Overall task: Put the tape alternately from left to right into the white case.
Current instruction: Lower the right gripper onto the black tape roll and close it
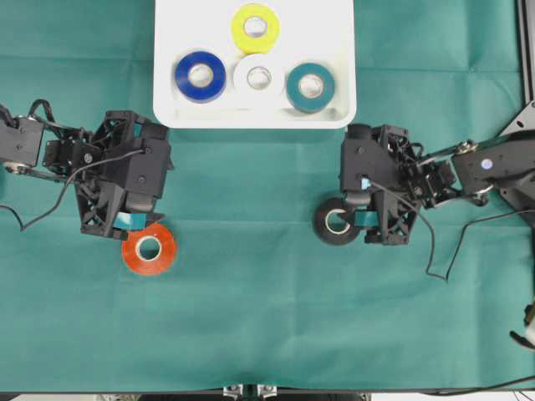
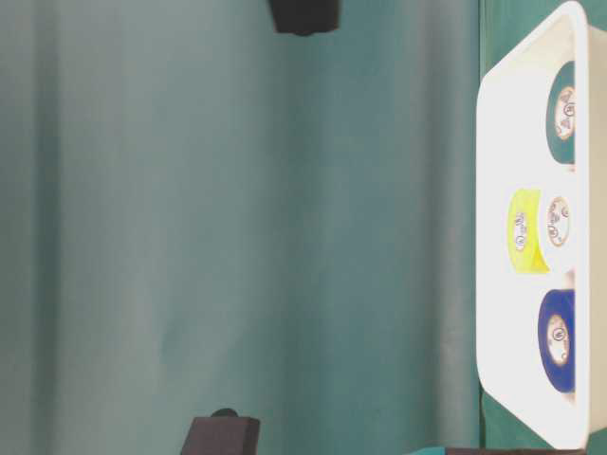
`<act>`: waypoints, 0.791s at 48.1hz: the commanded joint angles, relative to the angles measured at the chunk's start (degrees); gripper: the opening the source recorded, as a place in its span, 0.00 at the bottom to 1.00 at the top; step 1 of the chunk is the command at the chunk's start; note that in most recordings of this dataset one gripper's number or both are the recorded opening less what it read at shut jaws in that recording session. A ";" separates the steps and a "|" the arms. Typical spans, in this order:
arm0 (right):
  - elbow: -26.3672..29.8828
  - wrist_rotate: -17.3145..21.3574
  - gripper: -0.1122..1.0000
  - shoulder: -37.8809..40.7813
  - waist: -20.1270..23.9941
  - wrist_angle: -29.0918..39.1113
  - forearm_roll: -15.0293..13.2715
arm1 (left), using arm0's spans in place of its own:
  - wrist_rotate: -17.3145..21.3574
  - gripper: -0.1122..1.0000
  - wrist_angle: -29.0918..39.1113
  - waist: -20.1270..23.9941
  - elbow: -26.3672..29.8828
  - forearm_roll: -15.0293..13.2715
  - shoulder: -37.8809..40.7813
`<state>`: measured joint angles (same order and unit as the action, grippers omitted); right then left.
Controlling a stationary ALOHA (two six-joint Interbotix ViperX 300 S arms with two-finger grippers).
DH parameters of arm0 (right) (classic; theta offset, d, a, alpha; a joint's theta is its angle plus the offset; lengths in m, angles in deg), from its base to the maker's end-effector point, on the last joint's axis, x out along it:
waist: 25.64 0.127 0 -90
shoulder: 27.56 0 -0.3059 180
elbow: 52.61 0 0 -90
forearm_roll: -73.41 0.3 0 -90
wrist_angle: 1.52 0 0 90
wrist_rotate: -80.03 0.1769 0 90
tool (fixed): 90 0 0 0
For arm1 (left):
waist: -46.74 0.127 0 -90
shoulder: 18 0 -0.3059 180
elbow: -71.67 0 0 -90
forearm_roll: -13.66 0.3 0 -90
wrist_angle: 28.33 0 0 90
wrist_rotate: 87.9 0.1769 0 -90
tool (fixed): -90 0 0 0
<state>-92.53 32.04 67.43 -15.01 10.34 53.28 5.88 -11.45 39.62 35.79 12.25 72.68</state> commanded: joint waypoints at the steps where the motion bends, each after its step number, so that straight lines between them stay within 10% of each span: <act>1: 1.41 0.09 0.81 0.62 0.26 -0.35 0.18 | 0.09 0.58 -0.44 0.26 0.97 -0.09 -0.62; 38: 4.66 0.18 0.70 6.94 0.18 -0.09 0.18 | 0.00 0.58 -0.35 0.35 0.79 -0.09 -0.62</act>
<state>-89.10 32.13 74.99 -14.92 10.34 53.37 5.97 -11.54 39.80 35.79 12.34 72.68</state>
